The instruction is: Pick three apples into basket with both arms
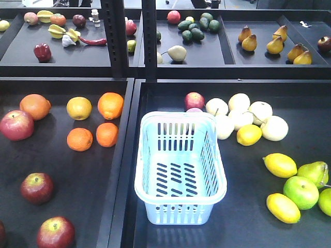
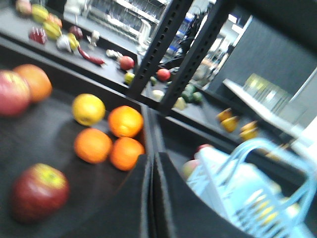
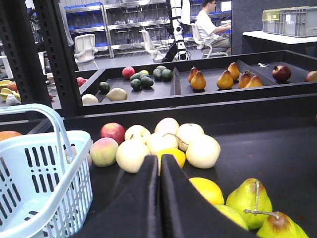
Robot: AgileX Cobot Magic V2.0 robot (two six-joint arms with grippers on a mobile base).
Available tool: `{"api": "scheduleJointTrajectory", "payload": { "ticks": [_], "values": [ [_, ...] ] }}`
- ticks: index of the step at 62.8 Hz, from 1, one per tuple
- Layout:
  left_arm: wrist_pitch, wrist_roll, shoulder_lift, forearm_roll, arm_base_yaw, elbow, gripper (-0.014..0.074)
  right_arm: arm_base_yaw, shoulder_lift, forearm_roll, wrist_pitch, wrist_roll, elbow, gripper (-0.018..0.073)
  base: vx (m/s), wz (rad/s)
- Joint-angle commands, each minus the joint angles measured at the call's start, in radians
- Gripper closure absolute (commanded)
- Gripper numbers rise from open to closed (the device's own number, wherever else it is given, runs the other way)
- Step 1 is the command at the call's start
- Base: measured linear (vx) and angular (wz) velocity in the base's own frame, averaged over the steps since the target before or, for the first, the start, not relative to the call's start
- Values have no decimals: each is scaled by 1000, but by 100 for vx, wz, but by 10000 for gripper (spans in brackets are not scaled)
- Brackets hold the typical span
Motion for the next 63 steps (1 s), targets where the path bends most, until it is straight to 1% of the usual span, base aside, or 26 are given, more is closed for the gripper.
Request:
{"api": "scheduleJointTrajectory", "payload": {
  "ticks": [1,7,11,15,19,23,25,26,28,31,33,36,39,41,42,44,45,48,50,51,53,54,57,58,60,63],
  "values": [
    [-80,-63,-12,-38,-1,-26,602,-2,-12,-12,-72,-9,14,564,0,0],
    [-118,-90,-12,-38,-1,-26,602,-2,-12,-12,-72,-9,14,564,0,0],
    [-178,-109,-12,-41,-1,-27,602,-2,-12,-12,-72,-9,14,564,0,0],
    [-225,-165,-12,-87,-2,-37,602,-2,-12,-12,-72,-9,14,564,0,0],
    [-311,-256,-12,-168,-4,-38,602,-2,-12,-12,-72,-9,14,564,0,0],
    [-388,-375,-12,-218,-4,-38,602,-2,-12,-12,-72,-9,14,564,0,0],
    [-419,-447,-12,-220,-4,-38,602,-2,-12,-12,-72,-9,14,564,0,0],
    [-433,-461,-12,-218,-4,-38,602,-2,-12,-12,-72,-9,14,564,0,0],
    [-462,-542,-12,-206,-4,-48,602,-2,-12,-12,-72,-9,14,564,0,0],
    [-480,-615,-12,-177,-4,-64,602,-2,-12,-12,-72,-9,14,564,0,0],
    [-493,-655,-12,-121,-4,-89,602,-2,-12,-12,-72,-9,14,564,0,0],
    [-507,-685,-8,-4,-4,-141,602,-2,-12,-12,-72,-9,14,564,0,0],
    [-523,-706,4,147,-4,-197,602,-2,-12,-12,-72,-9,14,564,0,0],
    [-531,-725,16,230,-4,-232,602,-2,-12,-12,-72,-9,14,564,0,0],
    [-532,-734,20,251,-4,-241,602,-2,-12,-12,-72,-9,14,564,0,0],
    [-540,-761,46,380,-4,-297,602,-2,-12,-12,-72,-9,14,564,0,0],
    [-544,-774,57,402,-4,-315,602,-2,-12,-12,-72,-9,14,564,0,0],
    [-565,-824,101,576,-4,-381,602,-2,-12,-12,-72,-9,14,564,0,0],
    [-576,-852,140,662,-4,-418,602,-2,-12,-12,-72,-9,14,564,0,0],
    [-579,-864,156,726,-4,-446,602,-2,-12,-12,-72,-9,14,564,0,0],
    [-592,-895,192,810,-4,-481,602,-2,-12,-12,-72,-9,14,564,0,0],
    [-597,-908,210,831,-4,-498,602,-2,-12,-12,-72,-9,14,564,0,0],
    [-611,-943,279,982,-4,-555,602,-2,-12,-12,-72,-9,14,564,0,0],
    [-616,-954,289,998,-4,-563,602,-2,-12,-12,-72,-9,14,564,0,0],
    [-629,-982,351,1090,-4,-610,602,-2,-12,-12,-72,-9,14,564,0,0],
    [-654,-1022,413,1156,-4,-654,601,-2,-12,-12,-72,-9,14,564,0,0]
  ]
}}
